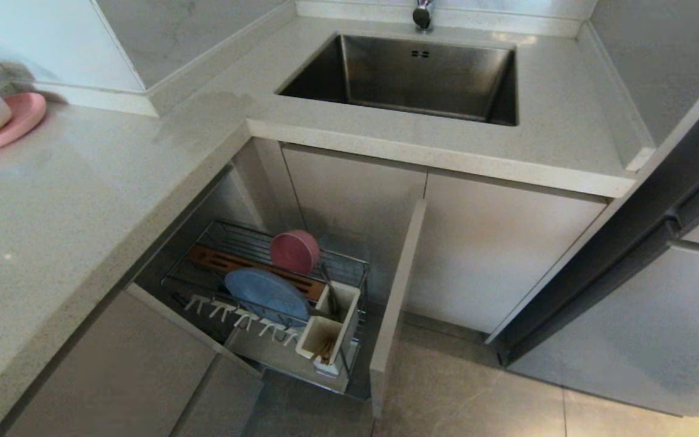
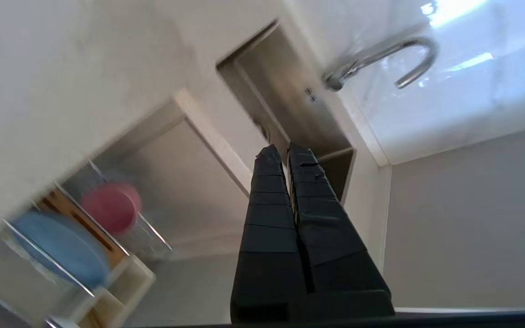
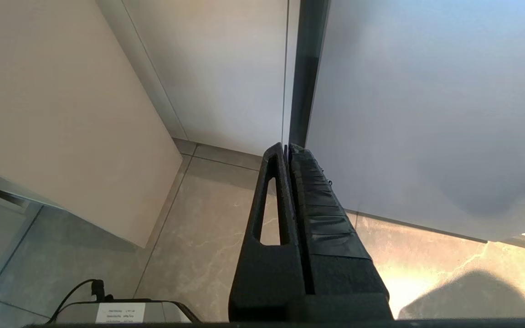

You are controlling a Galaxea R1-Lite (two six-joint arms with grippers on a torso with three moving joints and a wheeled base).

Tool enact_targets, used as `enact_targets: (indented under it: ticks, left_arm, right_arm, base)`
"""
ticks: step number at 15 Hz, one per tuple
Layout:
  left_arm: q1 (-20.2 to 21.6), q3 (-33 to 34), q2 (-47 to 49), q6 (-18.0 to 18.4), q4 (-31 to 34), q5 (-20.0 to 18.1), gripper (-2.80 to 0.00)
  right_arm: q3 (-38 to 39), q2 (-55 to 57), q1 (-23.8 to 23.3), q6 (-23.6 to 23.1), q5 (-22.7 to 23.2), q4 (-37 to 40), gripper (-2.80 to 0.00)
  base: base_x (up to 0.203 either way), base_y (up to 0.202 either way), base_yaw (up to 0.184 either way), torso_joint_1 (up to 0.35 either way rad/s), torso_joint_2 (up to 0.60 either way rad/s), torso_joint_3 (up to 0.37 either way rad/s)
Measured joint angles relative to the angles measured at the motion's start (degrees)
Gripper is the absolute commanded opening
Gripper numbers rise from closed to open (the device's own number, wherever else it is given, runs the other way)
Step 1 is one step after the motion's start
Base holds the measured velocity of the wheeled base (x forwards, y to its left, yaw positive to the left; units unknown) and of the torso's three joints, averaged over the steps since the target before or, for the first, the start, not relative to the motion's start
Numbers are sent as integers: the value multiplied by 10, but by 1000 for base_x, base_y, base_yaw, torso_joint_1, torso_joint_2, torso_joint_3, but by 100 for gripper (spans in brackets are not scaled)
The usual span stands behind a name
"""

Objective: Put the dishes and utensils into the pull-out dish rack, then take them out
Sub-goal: Take the plate out of the cupboard

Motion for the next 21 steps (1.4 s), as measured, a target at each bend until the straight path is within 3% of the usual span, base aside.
enact_targets:
  ticks: [4,6,8,16,21]
  left_arm:
    - [-123,-2,64,-71,2,99,-280]
    - [-161,-1,103,-130,14,144,-280]
    - [-174,-1,133,-177,35,149,-280]
    - [-181,5,216,-261,38,157,-280]
    - [-170,13,267,-342,118,155,-280]
  right_arm:
    - [0,0,0,0,0,0,-280]
    - [0,0,0,0,0,0,-280]
    - [0,0,0,0,0,0,-280]
    - [0,0,0,0,0,0,-280]
    - [0,0,0,0,0,0,-280]
  base:
    - [0,0,0,0,0,0]
    - [0,0,0,0,0,0]
    - [0,0,0,0,0,0]
    - [0,0,0,0,0,0]
    - [0,0,0,0,0,0]
